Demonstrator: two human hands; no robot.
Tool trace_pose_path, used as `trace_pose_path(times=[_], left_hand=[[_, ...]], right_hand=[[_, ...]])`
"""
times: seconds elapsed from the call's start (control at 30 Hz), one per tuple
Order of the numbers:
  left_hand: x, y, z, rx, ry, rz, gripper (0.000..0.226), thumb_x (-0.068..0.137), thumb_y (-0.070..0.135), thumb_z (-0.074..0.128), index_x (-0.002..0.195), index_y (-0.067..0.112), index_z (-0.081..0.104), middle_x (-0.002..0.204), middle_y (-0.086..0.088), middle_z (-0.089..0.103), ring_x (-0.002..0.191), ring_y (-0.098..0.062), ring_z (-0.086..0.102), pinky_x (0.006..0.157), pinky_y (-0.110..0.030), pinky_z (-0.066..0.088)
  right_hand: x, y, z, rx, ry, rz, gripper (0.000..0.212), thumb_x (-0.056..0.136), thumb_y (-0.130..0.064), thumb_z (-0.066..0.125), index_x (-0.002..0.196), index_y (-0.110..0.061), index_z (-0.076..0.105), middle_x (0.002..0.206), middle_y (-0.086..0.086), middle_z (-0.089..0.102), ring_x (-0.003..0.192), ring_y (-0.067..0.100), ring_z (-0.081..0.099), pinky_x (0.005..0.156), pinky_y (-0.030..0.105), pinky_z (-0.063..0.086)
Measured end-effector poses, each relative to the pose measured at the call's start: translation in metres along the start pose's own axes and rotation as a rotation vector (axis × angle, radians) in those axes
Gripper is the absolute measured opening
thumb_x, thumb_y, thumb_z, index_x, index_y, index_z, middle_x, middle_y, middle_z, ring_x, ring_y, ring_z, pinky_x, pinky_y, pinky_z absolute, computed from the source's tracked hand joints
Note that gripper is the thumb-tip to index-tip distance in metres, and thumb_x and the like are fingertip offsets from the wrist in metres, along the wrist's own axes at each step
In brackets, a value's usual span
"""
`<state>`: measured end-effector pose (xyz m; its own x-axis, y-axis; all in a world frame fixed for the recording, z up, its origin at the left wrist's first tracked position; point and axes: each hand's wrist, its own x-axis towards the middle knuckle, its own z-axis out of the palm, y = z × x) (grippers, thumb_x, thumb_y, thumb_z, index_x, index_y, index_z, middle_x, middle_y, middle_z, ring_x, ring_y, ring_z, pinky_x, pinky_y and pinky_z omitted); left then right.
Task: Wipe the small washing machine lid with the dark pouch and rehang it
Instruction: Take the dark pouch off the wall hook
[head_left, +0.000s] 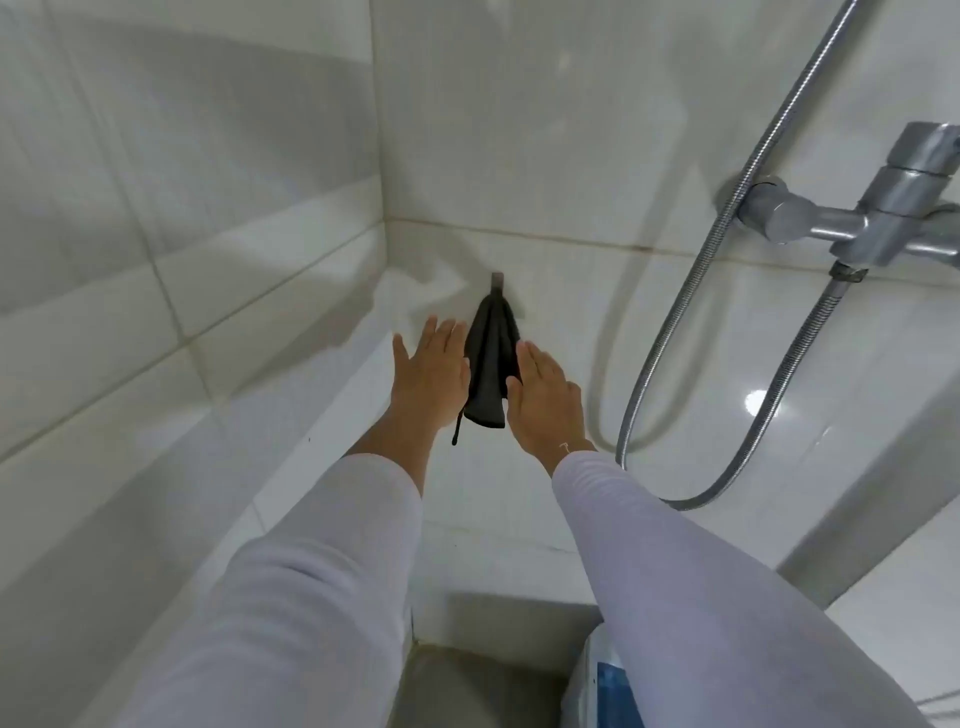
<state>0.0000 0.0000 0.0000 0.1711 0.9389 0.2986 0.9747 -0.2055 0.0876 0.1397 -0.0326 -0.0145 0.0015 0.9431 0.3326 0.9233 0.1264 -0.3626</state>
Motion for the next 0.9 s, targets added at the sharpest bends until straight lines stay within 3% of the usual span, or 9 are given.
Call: trace_pose_path(times=[0.07, 0.17, 0.27, 0.4, 0.57, 0.8, 0.9], left_hand=[[0.01, 0.0, -0.001, -0.095, -0.003, -0.06, 0.048, 0.104, 0.024, 0.024, 0.151, 0.016, 0.021, 0.157, -0.003, 0.027, 0.148, -0.019, 0.017, 0.116, -0.048, 0.019], [0.028, 0.001, 0.004, -0.227, 0.01, -0.137, 0.04, 0.103, 0.021, 0.029, 0.142, 0.016, 0.038, 0.139, -0.006, 0.048, 0.13, -0.024, 0.045, 0.101, -0.041, 0.037], [0.043, 0.005, 0.007, -0.383, -0.011, -0.236, 0.037, 0.102, 0.025, 0.032, 0.133, 0.015, 0.049, 0.128, -0.008, 0.055, 0.118, -0.028, 0.053, 0.095, -0.042, 0.042], [0.053, 0.012, 0.01, -0.578, -0.012, -0.332, 0.03, 0.097, 0.03, 0.044, 0.121, 0.015, 0.057, 0.119, -0.005, 0.062, 0.11, -0.028, 0.058, 0.095, -0.047, 0.047], [0.055, 0.01, 0.013, -0.675, -0.007, -0.342, 0.027, 0.096, 0.023, 0.05, 0.114, 0.009, 0.064, 0.114, -0.01, 0.064, 0.105, -0.03, 0.061, 0.094, -0.047, 0.049], [0.04, 0.002, -0.001, -0.623, 0.042, -0.384, 0.027, 0.102, 0.025, 0.032, 0.114, 0.004, 0.044, 0.094, -0.013, 0.057, 0.087, -0.03, 0.058, 0.086, -0.046, 0.051], [0.034, -0.003, -0.016, -0.625, 0.073, -0.341, 0.019, 0.101, 0.023, 0.036, 0.107, 0.007, 0.044, 0.089, -0.01, 0.056, 0.082, -0.028, 0.056, 0.072, -0.039, 0.049]], right_hand=[[0.009, 0.002, 0.002, 0.037, 0.024, 0.023, 0.049, 0.098, -0.023, 0.029, 0.146, -0.016, 0.02, 0.155, 0.001, 0.025, 0.141, 0.021, 0.026, 0.106, 0.042, 0.031], [0.022, 0.007, 0.012, 0.078, 0.061, 0.045, 0.045, 0.097, -0.021, 0.033, 0.142, -0.014, 0.03, 0.146, 0.006, 0.039, 0.13, 0.026, 0.039, 0.098, 0.042, 0.037], [0.034, 0.009, 0.017, 0.137, 0.102, 0.073, 0.039, 0.095, -0.018, 0.035, 0.133, -0.012, 0.04, 0.13, 0.01, 0.05, 0.115, 0.03, 0.048, 0.089, 0.042, 0.042], [0.044, 0.01, 0.021, 0.256, 0.099, 0.14, 0.029, 0.09, -0.016, 0.04, 0.118, -0.009, 0.045, 0.111, 0.012, 0.058, 0.099, 0.033, 0.055, 0.082, 0.045, 0.049], [0.047, 0.018, 0.021, 0.242, 0.043, 0.158, 0.021, 0.09, -0.013, 0.041, 0.106, -0.004, 0.051, 0.109, 0.014, 0.059, 0.097, 0.035, 0.055, 0.078, 0.04, 0.047], [0.039, 0.023, 0.007, 0.292, 0.097, 0.193, 0.021, 0.092, -0.013, 0.039, 0.102, 0.001, 0.051, 0.1, 0.018, 0.061, 0.089, 0.035, 0.057, 0.074, 0.037, 0.045], [0.037, 0.02, -0.009, 0.351, 0.107, 0.221, 0.019, 0.093, -0.015, 0.038, 0.096, -0.002, 0.051, 0.083, 0.011, 0.057, 0.076, 0.029, 0.051, 0.068, 0.034, 0.042]])
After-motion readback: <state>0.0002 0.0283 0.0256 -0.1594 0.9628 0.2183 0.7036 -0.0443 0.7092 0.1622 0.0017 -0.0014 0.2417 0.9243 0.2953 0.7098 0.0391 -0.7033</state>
